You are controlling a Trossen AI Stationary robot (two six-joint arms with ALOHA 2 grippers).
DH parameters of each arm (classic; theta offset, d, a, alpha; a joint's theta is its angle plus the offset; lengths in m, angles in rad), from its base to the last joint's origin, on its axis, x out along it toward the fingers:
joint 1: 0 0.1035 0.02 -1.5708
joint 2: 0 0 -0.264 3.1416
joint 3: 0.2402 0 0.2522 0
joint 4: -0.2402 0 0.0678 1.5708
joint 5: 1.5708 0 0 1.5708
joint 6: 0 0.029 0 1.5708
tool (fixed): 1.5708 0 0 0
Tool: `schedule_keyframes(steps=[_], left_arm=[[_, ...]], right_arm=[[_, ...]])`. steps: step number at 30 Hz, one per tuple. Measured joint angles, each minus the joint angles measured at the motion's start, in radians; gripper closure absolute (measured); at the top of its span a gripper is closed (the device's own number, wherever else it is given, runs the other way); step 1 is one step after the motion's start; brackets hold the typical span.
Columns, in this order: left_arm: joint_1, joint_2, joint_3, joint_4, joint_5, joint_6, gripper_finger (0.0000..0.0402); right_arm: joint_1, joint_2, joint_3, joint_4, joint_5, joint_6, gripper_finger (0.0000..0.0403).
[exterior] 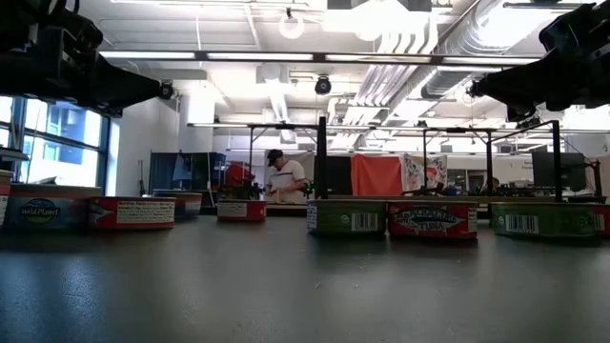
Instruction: Stack canned seafood by type on shelf
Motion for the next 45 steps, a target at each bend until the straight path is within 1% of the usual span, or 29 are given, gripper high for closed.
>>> schedule_keyframes(steps=[15, 18, 20, 23, 24, 25, 26, 28, 30, 32, 35, 38, 41, 45], left_arm=[[0.0, 0.0, 0.0, 0.0, 0.0, 0.0, 0.0329], [0.0, 0.0, 0.0, 0.0, 0.0, 0.0, 0.0329], [0.0, 0.0, 0.0, 0.001, 0.0, 0.0, 0.0329], [0.0, 0.0, 0.0, 0.014, -0.001, 0.009, 0.0329], [0.0, 0.0, 0.0, 0.02, -0.001, 0.009, 0.0329], [0.0, 0.0, 0.0, 0.023, 0.0, 0.008, 0.0329], [0.0, 0.0, 0.0, 0.021, 0.0, 0.009, 0.0329], [0.0, 0.0, 0.0, 0.021, 0.0, 0.01, 0.0329], [0.0, 0.0, 0.0, 0.022, -0.001, 0.01, 0.0329], [0.0, 0.0, 0.0, 0.021, 0.0, 0.01, 0.0329], [0.0, 0.0, 0.0, 0.022, 0.0, 0.01, 0.0329], [0.0, 0.0, 0.0, 0.021, 0.0, -0.005, 0.0329], [-0.001, 0.0, 0.0, 0.01, 0.0, -0.076, 0.0329], [-0.001, 0.0, 0.0, 0.002, 0.0, -0.127, 0.0329]], right_arm=[[0.0, 0.0, 0.0, 0.0, 0.001, -0.012, 0.0305], [-0.003, 0.0, 0.0, 0.003, 0.024, -0.172, 0.0305], [-0.003, 0.0, 0.0, 0.012, 0.043, -0.249, 0.0305], [-0.003, 0.0, 0.0, 0.013, 0.066, -0.322, 0.0305], [-0.003, 0.0, 0.0, 0.015, 0.068, -0.321, 0.0305], [-0.003, 0.0, 0.0, 0.023, 0.062, -0.277, 0.0305], [-0.002, 0.001, 0.0, 0.047, 0.044, -0.182, 0.0305], [-0.002, 0.0, 0.0, 0.122, 0.007, 0.083, 0.0305], [-0.002, 0.0, 0.0, 0.218, 0.028, 0.274, 0.0305], [-0.002, 0.0, 0.0, 0.284, 0.068, 0.375, 0.0305], [-0.002, 0.003, 0.0, 0.342, 0.093, 0.406, 0.0305], [0.007, 0.06, -0.001, 0.396, 0.102, 0.431, 0.0305], [0.031, 0.192, -0.001, 0.536, 0.127, 0.419, 0.0305], [0.079, 0.446, 0.0, 0.729, 0.129, 0.32, 0.0305]])
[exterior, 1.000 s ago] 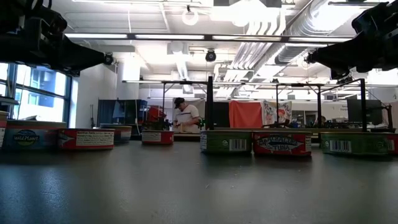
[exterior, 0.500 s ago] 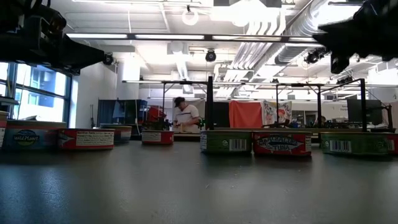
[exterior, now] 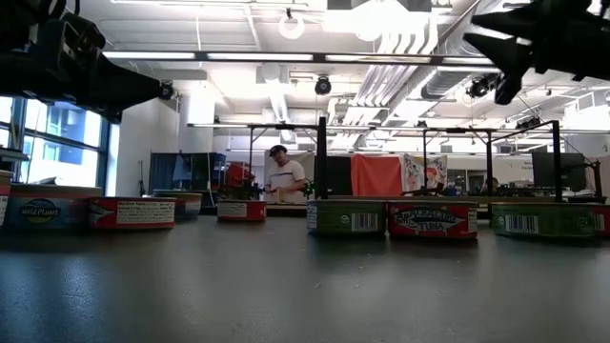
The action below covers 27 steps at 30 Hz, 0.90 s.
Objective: Stack canned seafood by type on shelf
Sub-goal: Put the red tuna can on the shelf
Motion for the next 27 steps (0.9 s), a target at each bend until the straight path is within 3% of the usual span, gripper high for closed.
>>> schedule_keyframes(steps=[4, 10, 15, 21, 24, 27], left_arm=[[0.0, 0.0, 0.0, 0.0, 0.0, -0.015, 0.0329], [0.0, 0.0, 0.0, 0.0, 0.0, -0.014, 0.0329], [0.0, 0.0, 0.0, 0.016, 0.0, -0.064, 0.0329], [0.0, 0.0, 0.0, 0.013, 0.0, -0.135, 0.0329], [0.0, 0.0, 0.0, 0.013, 0.0, -0.151, 0.0329], [0.0, 0.0, 0.0, 0.014, -0.001, -0.152, 0.0329]], right_arm=[[0.027, 0.236, 0.042, 0.028, -0.033, -0.167, 0.0305], [0.02, 0.474, 0.206, 0.004, -0.053, -0.145, 0.0304], [0.086, 0.609, 0.454, -0.374, -0.055, -0.212, 0.0289], [0.195, 0.758, 0.755, -0.835, 0.093, -0.236, 0.0254], [0.238, 0.837, 0.83, -0.977, 0.145, -0.123, 0.0241], [0.288, 0.92, 0.835, -1.001, 0.136, -0.029, 0.0238]])
